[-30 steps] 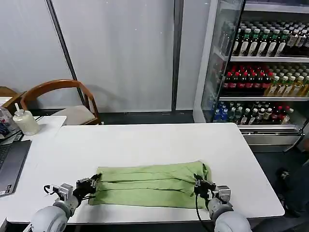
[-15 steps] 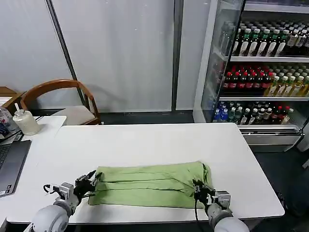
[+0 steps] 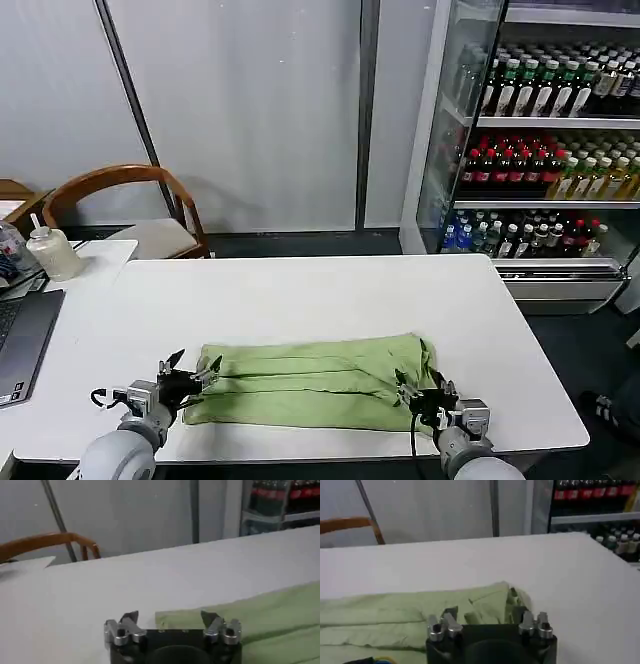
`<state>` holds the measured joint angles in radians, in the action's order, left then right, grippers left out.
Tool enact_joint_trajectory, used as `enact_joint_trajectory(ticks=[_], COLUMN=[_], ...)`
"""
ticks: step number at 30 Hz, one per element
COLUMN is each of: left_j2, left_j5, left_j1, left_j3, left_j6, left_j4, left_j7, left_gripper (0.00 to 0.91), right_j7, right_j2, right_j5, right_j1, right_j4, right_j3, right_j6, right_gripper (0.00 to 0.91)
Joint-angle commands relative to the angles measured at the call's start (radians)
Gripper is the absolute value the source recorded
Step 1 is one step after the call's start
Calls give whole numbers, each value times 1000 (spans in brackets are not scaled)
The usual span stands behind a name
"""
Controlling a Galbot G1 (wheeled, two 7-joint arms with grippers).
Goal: Fold and organize the clothes.
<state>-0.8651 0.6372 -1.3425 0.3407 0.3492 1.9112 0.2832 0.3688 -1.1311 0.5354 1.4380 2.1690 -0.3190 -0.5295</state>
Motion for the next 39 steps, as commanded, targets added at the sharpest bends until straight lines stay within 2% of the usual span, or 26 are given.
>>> enact_joint_trajectory(ticks=[1, 8, 21, 22, 23, 24, 25, 26, 28, 39], left_j2=[-14, -42, -68, -70, -71, -72, -72, -71, -69, -81], left_j5=[68, 123, 127, 126, 126, 126, 125, 125, 121, 84], left_j1=[-11, 8, 30, 30, 30, 28, 26, 22, 19, 10], left_j3=[-37, -59, -106, -108, -110, -113, -116, -120, -132, -173], left_j6=[2, -12, -7, -6, -4, -3, -3, -3, -3, -6], left_j4=[21, -10, -29, -30, -32, -32, -32, -31, -32, -20], left_j7=[190, 274, 289, 288, 288, 288, 286, 281, 270, 249], left_gripper=[907, 907, 907, 877, 786, 514, 333, 71, 20, 20], right_j7=[-13, -13, -13, -12, -12, -12, -12, -11, -11, -9], right_j2=[-6, -2, -11, -11, -11, -11, -11, -11, -11, -18], right_j5=[-53, -68, -86, -86, -87, -87, -87, -88, -90, -95], right_j1=[8, 5, 7, 6, 5, 5, 5, 6, 7, 13], right_j4=[41, 52, 35, 35, 34, 34, 34, 33, 33, 27], right_j3=[-28, -34, -36, -36, -36, -36, -36, -36, -35, -40], right_j6=[-1, -3, -3, -3, -3, -3, -3, -3, -4, -5], right_gripper=[907, 907, 907, 907, 907, 907, 907, 907, 907, 907])
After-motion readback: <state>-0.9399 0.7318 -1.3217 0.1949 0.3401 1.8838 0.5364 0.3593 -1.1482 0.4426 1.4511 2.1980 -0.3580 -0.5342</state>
